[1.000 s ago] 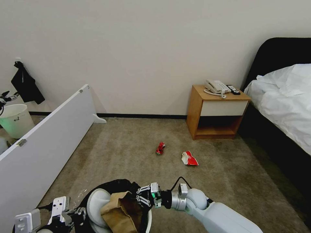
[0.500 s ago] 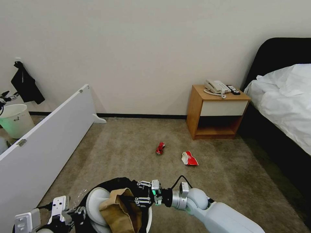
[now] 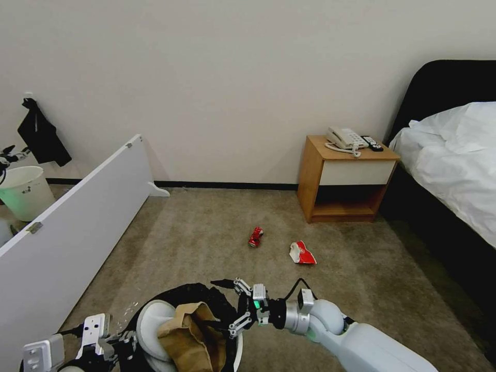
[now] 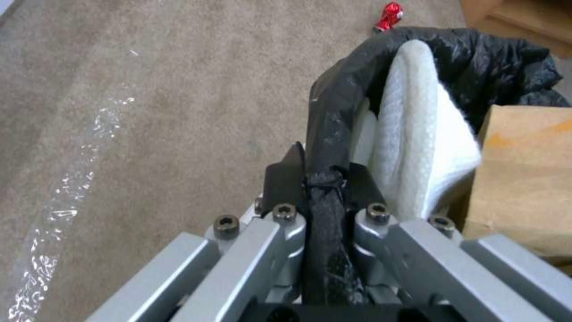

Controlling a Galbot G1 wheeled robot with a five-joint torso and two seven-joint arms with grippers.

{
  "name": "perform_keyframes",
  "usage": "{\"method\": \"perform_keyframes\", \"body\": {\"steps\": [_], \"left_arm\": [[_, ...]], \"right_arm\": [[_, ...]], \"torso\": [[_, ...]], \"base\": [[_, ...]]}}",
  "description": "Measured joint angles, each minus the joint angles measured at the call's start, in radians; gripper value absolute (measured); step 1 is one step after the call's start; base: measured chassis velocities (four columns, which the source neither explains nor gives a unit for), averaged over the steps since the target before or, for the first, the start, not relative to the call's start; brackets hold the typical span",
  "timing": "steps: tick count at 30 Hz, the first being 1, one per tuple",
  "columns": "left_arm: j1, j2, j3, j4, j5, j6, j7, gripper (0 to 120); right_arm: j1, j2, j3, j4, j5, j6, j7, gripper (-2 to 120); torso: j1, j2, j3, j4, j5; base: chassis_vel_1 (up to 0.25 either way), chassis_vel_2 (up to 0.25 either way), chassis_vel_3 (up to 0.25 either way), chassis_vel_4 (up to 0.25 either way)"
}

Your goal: Pick up the trash bin, then pick up the garbage from the floor and place it into the trash bin.

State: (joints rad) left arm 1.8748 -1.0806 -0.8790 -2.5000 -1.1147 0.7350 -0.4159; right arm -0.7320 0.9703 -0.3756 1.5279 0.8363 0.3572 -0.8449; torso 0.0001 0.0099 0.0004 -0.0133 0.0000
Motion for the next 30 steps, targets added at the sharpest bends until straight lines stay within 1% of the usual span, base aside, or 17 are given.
{"method": "perform_keyframes", "body": {"steps": [9, 12, 13, 14, 15, 16, 17, 18, 20, 21, 22, 23, 24, 27, 28, 29, 30], "left_arm": [[-0.001, -0.006, 0.003, 0.0, 0.006, 0.0, 0.0, 4], [-0.004, -0.008, 0.008, 0.0, 0.01, 0.0, 0.0, 4], [-0.004, -0.008, 0.008, 0.0, 0.01, 0.0, 0.0, 4], [-0.004, -0.01, 0.008, 0.0, 0.012, 0.0, 0.0, 4], [-0.004, -0.01, 0.008, 0.0, 0.012, 0.0, 0.0, 4], [-0.004, -0.011, 0.008, 0.0, 0.014, 0.0, 0.0, 4], [-0.004, -0.011, 0.008, 0.0, 0.014, 0.0, 0.0, 4], [-0.006, -0.011, 0.008, 0.0, 0.016, 0.0, 0.001, 4], [-0.011, -0.012, 0.009, 0.0, 0.02, 0.0, 0.001, 4], [-0.011, -0.012, 0.009, 0.0, 0.02, 0.0, 0.001, 4], [-0.012, -0.012, 0.009, 0.0, 0.021, 0.0, 0.002, 4], [-0.015, -0.014, 0.01, 0.0, 0.03, 0.0, 0.004, 4], [-0.015, -0.014, 0.01, 0.0, 0.03, 0.0, 0.004, 4], [-0.021, -0.016, 0.009, 0.0, 0.037, 0.001, 0.006, 4], [-0.022, -0.015, 0.009, 0.0, 0.037, 0.0, 0.006, 4], [-0.022, -0.015, 0.009, 0.0, 0.037, 0.0, 0.006, 4], [-0.024, -0.014, 0.009, 0.0, 0.037, 0.001, 0.007, 4]], "right_arm": [[-0.114, -0.049, 0.121, 0.066, 0.011, 0.005, -0.012, 100], [-0.177, -0.06, 0.227, 0.084, 0.022, 0.019, -0.016, 100], [-0.177, -0.06, 0.227, 0.084, 0.022, 0.019, -0.016, 100], [-0.199, -0.063, 0.273, 0.092, 0.024, 0.031, -0.011, 100], [-0.199, -0.063, 0.273, 0.092, 0.024, 0.031, -0.011, 100], [-0.232, -0.067, 0.34, 0.105, 0.024, 0.042, -0.002, 100], [-0.232, -0.067, 0.34, 0.105, 0.024, 0.042, -0.002, 100], [-0.261, -0.071, 0.396, 0.117, 0.019, 0.046, 0.014, 100], [-0.324, -0.076, 0.494, 0.15, -0.035, 0.057, 0.125, 100], [-0.324, -0.076, 0.494, 0.15, -0.035, 0.057, 0.125, 100], [-0.35, -0.076, 0.53, 0.165, -0.071, 0.057, 0.179, 100], [-0.395, -0.068, 0.593, 0.191, -0.129, 0.044, 0.292, 100], [-0.395, -0.068, 0.593, 0.191, -0.129, 0.044, 0.292, 100], [-0.508, -0.022, 0.722, 0.254, -0.258, 0.008, 0.604, 100], [-0.545, -0.005, 0.758, 0.272, -0.281, -0.003, 0.673, 100], [-0.545, -0.005, 0.758, 0.272, -0.281, -0.003, 0.673, 100], [-0.577, 0.009, 0.787, 0.284, -0.295, -0.016, 0.716, 100]], "torso": [[0.0, 0.0, 0.0, 0.0001, 0.0003], [0.0, 0.0, 0.0, 0.0001, 0.0003], [0.0, 0.0, 0.0, 0.0001, 0.0003], [0.0, 0.0, 0.0, 0.0001, 0.0001], [0.0, 0.0, 0.0, 0.0001, 0.0001], [0.0, 0.0, 0.0, 0.0002, 0.0001], [0.0, 0.0, 0.0, 0.0002, 0.0001], [0.0, 0.0, 0.0, 0.0001, 0.0001], [0.0, 0.0, 0.0, 0.0, 0.0], [0.0, 0.0, 0.0, 0.0, 0.0], [0.0, 0.0, 0.0, 0.0, 0.0003], [0.0, 0.0, 0.0, 0.0003, -0.0001], [0.0, 0.0, 0.0, 0.0003, -0.0001], [0.0, 0.0, 0.0, 0.0001, 0.0001], [0.0, 0.0, 0.0, 0.0, 0.0001], [0.0, 0.0, 0.0, 0.0, 0.0001], [0.0, 0.0, 0.0, 0.0001, 0.0002]], "base": [[0.0, 0.0, 0.0, 0.0], [0.0, 0.0, 0.0, 0.0], [0.0, 0.0, 0.0, 0.0], [0.0, 0.0, 0.0, 0.0], [0.0, 0.0, 0.0, 0.0], [0.0, 0.0, 0.0, 0.0], [0.0, 0.0, 0.0, 0.0], [0.0, 0.0, 0.0, 0.0], [0.0, 0.0, 0.0, 0.0], [0.0, 0.0, 0.0, 0.0], [0.0, 0.0, 0.0, 0.0], [0.0, 0.0, 0.0, 0.0], [0.0, 0.0, 0.0, 0.0], [0.0, 0.0, 0.0, 0.0], [0.0, 0.0, 0.0, 0.0], [0.0, 0.0, 0.0, 0.0], [0.0, 0.0, 0.0, 0.0]]}}
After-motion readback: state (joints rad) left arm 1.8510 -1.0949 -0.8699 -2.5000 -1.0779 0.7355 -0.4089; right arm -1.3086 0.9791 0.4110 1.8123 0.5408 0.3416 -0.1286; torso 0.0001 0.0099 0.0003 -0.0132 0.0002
